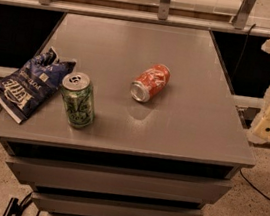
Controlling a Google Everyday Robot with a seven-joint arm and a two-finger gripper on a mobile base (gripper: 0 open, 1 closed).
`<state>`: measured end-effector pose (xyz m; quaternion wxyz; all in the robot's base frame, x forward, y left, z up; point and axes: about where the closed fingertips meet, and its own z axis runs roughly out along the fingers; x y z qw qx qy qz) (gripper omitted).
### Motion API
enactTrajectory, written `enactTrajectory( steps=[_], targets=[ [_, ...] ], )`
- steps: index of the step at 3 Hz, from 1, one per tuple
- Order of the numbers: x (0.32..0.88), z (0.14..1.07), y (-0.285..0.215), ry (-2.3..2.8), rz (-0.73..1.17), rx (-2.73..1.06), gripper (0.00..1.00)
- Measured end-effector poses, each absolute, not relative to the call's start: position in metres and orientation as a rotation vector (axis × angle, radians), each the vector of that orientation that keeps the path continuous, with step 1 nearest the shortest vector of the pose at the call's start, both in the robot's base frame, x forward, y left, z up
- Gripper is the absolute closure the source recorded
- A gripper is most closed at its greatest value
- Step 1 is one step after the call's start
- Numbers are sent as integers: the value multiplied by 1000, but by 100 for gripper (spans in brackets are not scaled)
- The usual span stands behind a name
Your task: Place coke can upright
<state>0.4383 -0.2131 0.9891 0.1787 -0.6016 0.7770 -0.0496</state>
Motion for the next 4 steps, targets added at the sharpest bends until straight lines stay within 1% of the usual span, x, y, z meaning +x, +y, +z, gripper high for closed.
enactTrajectory(
  steps=[1,2,3,4],
  targets=[
    [441,989,-211,2201,-154,-1707,0],
    [458,980,-201,2242,-136,-1711,0],
    [490,965,-206,2395,-164,-1616,0],
    [495,964,-204,2463,-162,-1496,0]
  ],
)
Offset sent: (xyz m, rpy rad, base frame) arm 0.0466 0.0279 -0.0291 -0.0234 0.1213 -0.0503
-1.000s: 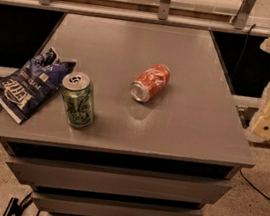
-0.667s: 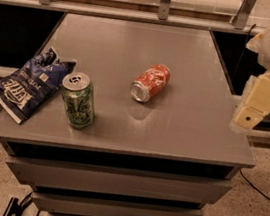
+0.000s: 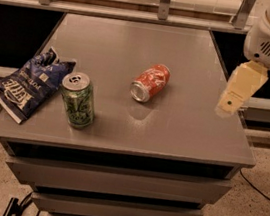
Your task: Place coke can upright
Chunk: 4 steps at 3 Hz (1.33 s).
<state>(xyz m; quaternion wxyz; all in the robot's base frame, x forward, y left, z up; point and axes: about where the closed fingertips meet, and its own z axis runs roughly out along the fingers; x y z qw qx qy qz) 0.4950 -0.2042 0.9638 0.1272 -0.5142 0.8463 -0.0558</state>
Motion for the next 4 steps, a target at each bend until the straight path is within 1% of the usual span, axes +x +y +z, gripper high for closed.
enactTrajectory(
  steps=[1,2,3,4],
  targets=[
    [503,959,-197,2452,-152,-1435,0],
    [517,957,-178,2439,-196,-1310,0],
    [533,951,-159,2481,-284,-1184,0],
    [537,954,-162,2519,-293,-1060,0]
  ],
)
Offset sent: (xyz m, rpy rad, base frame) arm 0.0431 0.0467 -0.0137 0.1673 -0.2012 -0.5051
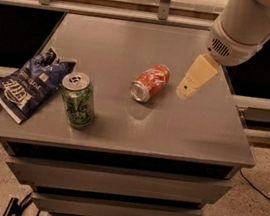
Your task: Place coke can upright
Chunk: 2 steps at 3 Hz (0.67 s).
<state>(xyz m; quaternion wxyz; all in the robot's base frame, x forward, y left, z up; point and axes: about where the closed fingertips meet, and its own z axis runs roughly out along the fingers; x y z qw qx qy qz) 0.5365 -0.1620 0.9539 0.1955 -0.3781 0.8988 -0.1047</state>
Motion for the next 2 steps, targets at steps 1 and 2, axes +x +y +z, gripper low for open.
enactTrajectory(
  steps=[1,2],
  targets=[
    [538,954,-163,2502,-197,-987,0],
    [548,951,-156,2502,-109,-822,0]
  ],
)
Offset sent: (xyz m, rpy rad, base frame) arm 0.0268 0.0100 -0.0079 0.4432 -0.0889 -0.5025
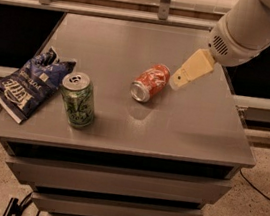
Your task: Place coke can upright
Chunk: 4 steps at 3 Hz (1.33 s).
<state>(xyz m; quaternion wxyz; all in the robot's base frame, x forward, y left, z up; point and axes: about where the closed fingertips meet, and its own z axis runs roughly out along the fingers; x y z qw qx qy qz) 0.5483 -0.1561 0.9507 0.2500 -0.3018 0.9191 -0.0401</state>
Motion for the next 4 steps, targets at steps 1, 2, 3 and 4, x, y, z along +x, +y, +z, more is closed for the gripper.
enactTrajectory(
  steps=[1,2,3,4],
  targets=[
    [566,948,-159,2561,-114,-629,0],
    [567,948,-159,2592,-129,-531,0],
    [566,949,-159,2590,-124,-529,0],
    [569,949,-153,2550,-72,-451,0]
  ],
)
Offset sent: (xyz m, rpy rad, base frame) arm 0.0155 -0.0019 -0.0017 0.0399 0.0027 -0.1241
